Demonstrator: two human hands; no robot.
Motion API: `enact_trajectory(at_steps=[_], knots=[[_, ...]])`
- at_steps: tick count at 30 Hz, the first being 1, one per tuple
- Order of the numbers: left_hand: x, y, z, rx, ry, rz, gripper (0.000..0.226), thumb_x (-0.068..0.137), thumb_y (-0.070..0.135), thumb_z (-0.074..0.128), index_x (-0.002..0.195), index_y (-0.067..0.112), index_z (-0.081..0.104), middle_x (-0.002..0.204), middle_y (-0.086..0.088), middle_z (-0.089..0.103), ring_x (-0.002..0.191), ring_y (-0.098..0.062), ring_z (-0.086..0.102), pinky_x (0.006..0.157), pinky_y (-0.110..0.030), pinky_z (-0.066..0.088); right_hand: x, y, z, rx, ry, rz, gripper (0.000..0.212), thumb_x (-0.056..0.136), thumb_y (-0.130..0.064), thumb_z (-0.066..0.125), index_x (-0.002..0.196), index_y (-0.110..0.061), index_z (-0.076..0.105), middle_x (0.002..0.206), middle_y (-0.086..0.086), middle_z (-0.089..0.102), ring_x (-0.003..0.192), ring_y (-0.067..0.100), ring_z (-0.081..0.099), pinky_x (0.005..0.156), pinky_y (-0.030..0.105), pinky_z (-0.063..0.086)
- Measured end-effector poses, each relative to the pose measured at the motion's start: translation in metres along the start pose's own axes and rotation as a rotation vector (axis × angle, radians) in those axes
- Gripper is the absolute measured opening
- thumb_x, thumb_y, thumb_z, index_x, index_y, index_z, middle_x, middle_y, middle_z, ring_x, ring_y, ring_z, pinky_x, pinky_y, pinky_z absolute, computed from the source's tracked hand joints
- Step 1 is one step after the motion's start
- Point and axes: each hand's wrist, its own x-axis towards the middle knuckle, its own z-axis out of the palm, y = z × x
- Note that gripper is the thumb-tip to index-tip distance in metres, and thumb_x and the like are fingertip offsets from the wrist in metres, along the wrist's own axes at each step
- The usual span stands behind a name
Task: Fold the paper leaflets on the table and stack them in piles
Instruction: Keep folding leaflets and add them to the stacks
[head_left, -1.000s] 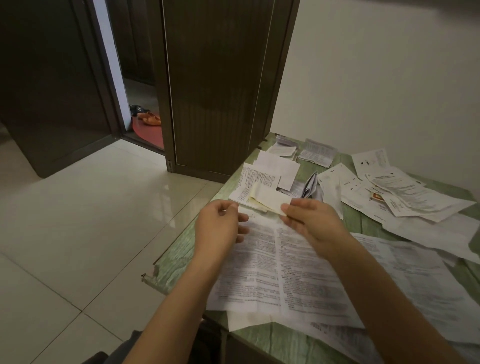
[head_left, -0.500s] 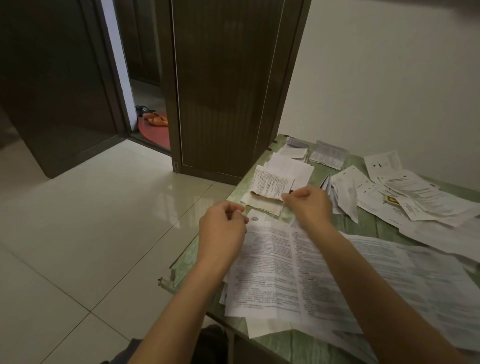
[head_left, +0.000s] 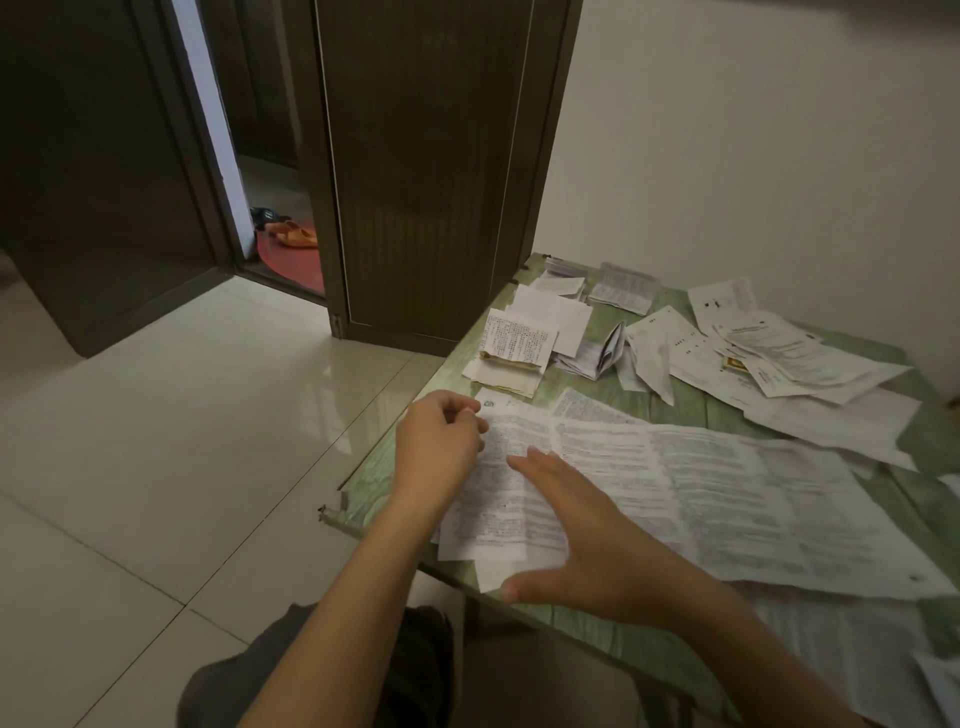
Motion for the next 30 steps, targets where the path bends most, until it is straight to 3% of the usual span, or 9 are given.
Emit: enact_trajectory(at_steps=[7,11,16,20,22,24,26,28,30], knots=[[-0.01,-0.006,-0.008,-0.085,0.025,-0.074,0.017,0.096,0.007,0.045,0.094,0.014,0.06,0.084,-0.001,0.066,0.069,-0.012,0.061,0.064,-0.023,0.052,0.001,0.002,0.009,-0.037,0.063,-0.001,0.077,0.085,-0.051,0.059,0.147,-0.035,0.014,0.157,-0.012,0.006,0.143,0.007,0.002,0.115,0.029,0.006],[-0.011,-0.008,-0.021,-0.142,0.066,-0.104,0.016,0.097,0.008,0.044,0.097,0.013,0.06,0.086,-0.003,0.065,0.075,-0.016,0.063,0.068,-0.027,0.054,-0.001,0.001,0.012,0.137,0.131,0.033,0.061,0.088,-0.031,0.059,0.142,-0.033,0.029,0.153,-0.013,0.018,0.141,0.009,0.013,0.116,0.032,0.014],[-0.012,-0.009,-0.026,-0.197,0.079,-0.171,0.017,0.097,0.007,0.043,0.093,0.011,0.06,0.087,-0.008,0.065,0.077,-0.02,0.063,0.067,-0.027,0.054,0.003,-0.006,0.011,0.468,0.223,0.113,0.041,0.091,-0.016,0.056,0.13,-0.024,0.048,0.128,-0.013,0.043,0.119,0.004,0.038,0.095,0.02,0.029],[-0.014,-0.009,-0.027,-0.274,0.122,-0.154,0.017,0.097,0.009,0.044,0.092,0.011,0.061,0.085,-0.007,0.066,0.077,-0.021,0.064,0.072,-0.03,0.055,0.005,-0.01,0.009,0.343,0.386,0.104,0.031,0.1,-0.023,0.04,0.128,-0.019,0.053,0.122,-0.006,0.056,0.107,0.004,0.049,0.083,0.01,0.035],[-0.014,-0.008,-0.027,-0.315,0.132,-0.14,0.016,0.097,0.012,0.046,0.092,0.011,0.061,0.086,-0.008,0.066,0.078,-0.022,0.064,0.076,-0.032,0.056,0.004,-0.016,0.005,0.374,0.508,0.09,0.035,0.101,-0.029,0.035,0.129,-0.018,0.053,0.11,-0.004,0.062,0.092,0.001,0.054,0.07,0.002,0.036],[-0.014,-0.005,-0.025,-0.372,0.105,-0.162,0.017,0.097,0.012,0.046,0.088,0.011,0.061,0.085,-0.01,0.067,0.074,-0.022,0.065,0.075,-0.032,0.056,0.002,-0.028,-0.004,0.462,0.624,0.053,0.036,0.1,-0.032,0.035,0.126,-0.015,0.054,0.081,-0.011,0.064,0.065,-0.004,0.052,0.052,0.006,0.037],[-0.016,-0.001,-0.021,-0.46,0.03,-0.256,0.017,0.096,0.015,0.049,0.087,0.008,0.061,0.085,-0.012,0.068,0.073,-0.023,0.066,0.071,-0.031,0.057,0.0,-0.042,-0.014,0.601,0.695,0.03,0.028,0.099,-0.032,0.038,0.108,-0.015,0.059,0.052,-0.016,0.055,0.046,-0.003,0.046,0.043,0.01,0.031],[-0.019,0.002,-0.017,-0.521,-0.114,-0.359,0.022,0.096,0.025,0.051,0.092,0.005,0.059,0.094,-0.015,0.067,0.082,-0.028,0.066,0.075,-0.034,0.056,-0.001,-0.059,-0.024,0.853,0.727,0.027,0.016,0.097,-0.031,0.043,0.088,-0.025,0.055,0.053,-0.021,0.055,0.05,-0.007,0.052,0.047,0.008,0.037],[-0.024,0.003,-0.013,-0.535,-0.273,-0.427,0.038,0.092,0.04,0.052,0.102,0.003,0.056,0.105,-0.017,0.063,0.091,-0.03,0.064,0.078,-0.036,0.055,-0.001,-0.07,-0.033,1.237,0.694,0.068,0.01,0.095,-0.029,0.049,0.087,-0.033,0.053,0.08,-0.023,0.062,0.078,-0.004,0.06,0.071,0.015,0.048]])
